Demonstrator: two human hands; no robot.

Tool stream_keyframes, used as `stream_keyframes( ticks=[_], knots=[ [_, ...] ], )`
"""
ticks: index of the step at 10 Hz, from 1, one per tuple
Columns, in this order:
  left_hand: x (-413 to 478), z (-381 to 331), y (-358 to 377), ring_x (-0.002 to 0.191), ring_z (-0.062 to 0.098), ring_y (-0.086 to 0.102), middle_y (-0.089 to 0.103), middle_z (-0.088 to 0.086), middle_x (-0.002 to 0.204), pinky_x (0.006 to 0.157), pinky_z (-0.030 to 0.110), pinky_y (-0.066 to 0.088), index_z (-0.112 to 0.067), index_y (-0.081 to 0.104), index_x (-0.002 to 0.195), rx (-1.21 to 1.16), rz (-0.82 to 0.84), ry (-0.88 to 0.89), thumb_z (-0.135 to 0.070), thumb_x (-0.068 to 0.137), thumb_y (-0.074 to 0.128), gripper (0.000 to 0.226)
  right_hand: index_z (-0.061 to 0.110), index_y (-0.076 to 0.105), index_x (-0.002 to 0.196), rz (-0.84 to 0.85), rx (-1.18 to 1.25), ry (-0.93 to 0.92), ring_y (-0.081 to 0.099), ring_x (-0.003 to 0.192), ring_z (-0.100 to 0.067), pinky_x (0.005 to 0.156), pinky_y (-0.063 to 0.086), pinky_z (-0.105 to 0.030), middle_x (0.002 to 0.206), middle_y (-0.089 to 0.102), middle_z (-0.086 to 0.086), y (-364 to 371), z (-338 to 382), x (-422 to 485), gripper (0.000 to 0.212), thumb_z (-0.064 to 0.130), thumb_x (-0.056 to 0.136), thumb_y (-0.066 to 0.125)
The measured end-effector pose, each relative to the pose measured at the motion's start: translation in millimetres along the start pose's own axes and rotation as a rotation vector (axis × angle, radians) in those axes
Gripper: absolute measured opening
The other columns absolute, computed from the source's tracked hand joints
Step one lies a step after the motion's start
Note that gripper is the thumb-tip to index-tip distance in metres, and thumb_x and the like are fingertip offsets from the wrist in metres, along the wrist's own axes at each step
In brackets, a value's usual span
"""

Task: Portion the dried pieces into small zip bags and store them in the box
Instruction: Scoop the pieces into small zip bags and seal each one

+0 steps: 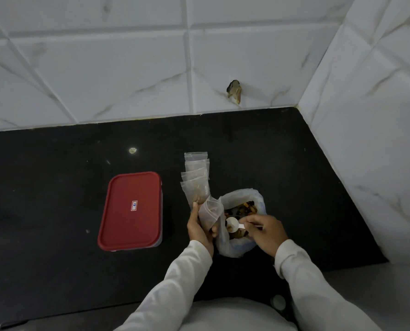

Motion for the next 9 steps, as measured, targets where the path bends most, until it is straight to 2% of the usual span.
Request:
stream_keyframes(
  ticks=[1,2,3,4,5,6,7,8,9],
  knots=[
    [-3.1,-5.5,1.9,0.046,0.015,0.042,0.057,0.003,0.059,0.048,0.026,0.031,-0.017,0.072,0.098,0.015,0.022,0.031,-0.054,0.094,0.051,0.043,0.027,0.073,0.102,-0.021,0.049,0.024,0.059,0.104,-0.002,0.088,0.045,-0.019,0.105,0.067,0.015,-9.6,-3.0,-4.0,0.019,0.017,0.094,0.059],
    [-2.8,-8.2,0.8,0.047,0.016,0.048,0.063,0.004,0.062,0.051,0.026,0.036,-0.017,0.073,0.100,0.032,0.015,0.030,-0.054,0.095,0.051,0.044,0.034,0.071,0.101,-0.044,0.094,0.064,0.059,0.103,-0.004,0.086,0.047,-0.023,0.107,0.065,0.014,-20.7,-3.7,-9.7,0.019,0.021,0.093,0.060],
    [-5.4,-9.7,4.0,0.044,0.015,0.043,0.057,0.005,0.062,0.043,0.023,0.032,-0.019,0.078,0.084,0.038,0.040,0.044,-0.054,0.095,0.051,0.045,0.035,0.071,0.099,-0.151,0.173,-0.017,0.062,0.095,-0.006,0.080,0.048,-0.024,0.097,0.067,0.013,-31.6,12.0,-21.5,0.020,0.020,0.093,0.060],
    [-6.6,-9.4,6.0,0.046,0.015,0.048,0.058,0.005,0.066,0.044,0.023,0.034,-0.016,0.075,0.091,0.047,0.052,0.054,-0.054,0.095,0.050,0.045,0.031,0.072,0.098,-0.224,0.259,-0.140,0.065,0.088,-0.003,0.072,0.050,-0.017,0.091,0.070,0.014,-32.6,42.7,-37.1,0.021,0.014,0.092,0.061],
    [-4.1,-8.4,4.7,0.052,0.015,0.055,0.064,0.004,0.072,0.048,0.025,0.039,-0.014,0.070,0.109,0.056,0.043,0.027,-0.055,0.094,0.051,0.048,0.026,0.074,0.100,-0.292,0.218,-0.305,0.067,0.082,-0.002,0.072,0.053,-0.015,0.090,0.072,0.012,-24.9,71.1,-48.6,0.019,0.012,0.091,0.063],
    [-4.7,-7.9,5.7,0.050,0.015,0.052,0.063,0.005,0.072,0.046,0.024,0.037,-0.013,0.070,0.106,0.068,0.047,0.025,-0.057,0.092,0.053,0.049,0.019,0.072,0.104,-0.345,0.003,-0.440,0.068,0.082,-0.003,0.075,0.053,-0.015,0.092,0.071,0.010,-7.2,76.7,-44.1,0.017,0.012,0.092,0.063],
    [-8.1,-8.9,7.6,0.046,0.015,0.051,0.061,0.006,0.069,0.043,0.024,0.035,-0.012,0.070,0.100,0.063,0.061,0.032,-0.058,0.091,0.054,0.049,0.004,0.068,0.113,-0.293,-0.223,-0.400,0.065,0.096,-0.015,0.089,0.050,-0.024,0.105,0.071,-0.009,9.6,71.9,-35.6,0.024,0.002,0.091,0.060],
    [-9.8,-12.4,8.7,0.045,0.015,0.048,0.059,0.007,0.064,0.043,0.023,0.034,-0.013,0.071,0.093,0.060,0.062,0.037,-0.056,0.093,0.053,0.047,0.002,0.074,0.104,-0.465,-0.359,-0.752,0.066,0.088,-0.018,0.078,0.053,-0.025,0.094,0.072,-0.007,9.9,86.6,-50.0,0.044,-0.021,0.068,0.065],
    [-9.0,-12.7,8.1,0.044,0.016,0.045,0.059,0.008,0.066,0.042,0.023,0.032,-0.013,0.074,0.091,0.037,0.043,0.039,-0.056,0.093,0.053,0.048,0.000,0.075,0.098,-0.513,-0.447,-0.856,0.069,0.084,-0.024,0.073,0.057,-0.032,0.091,0.073,-0.009,15.1,81.3,-50.9,0.051,-0.026,0.054,0.071]
  ],
)
Point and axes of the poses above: each hand's wrist, its own x-axis towards the middle knuckle, its own y-axis out of the palm, z = x × y, the point moved 4 cm from there along x, towards the middle knuckle
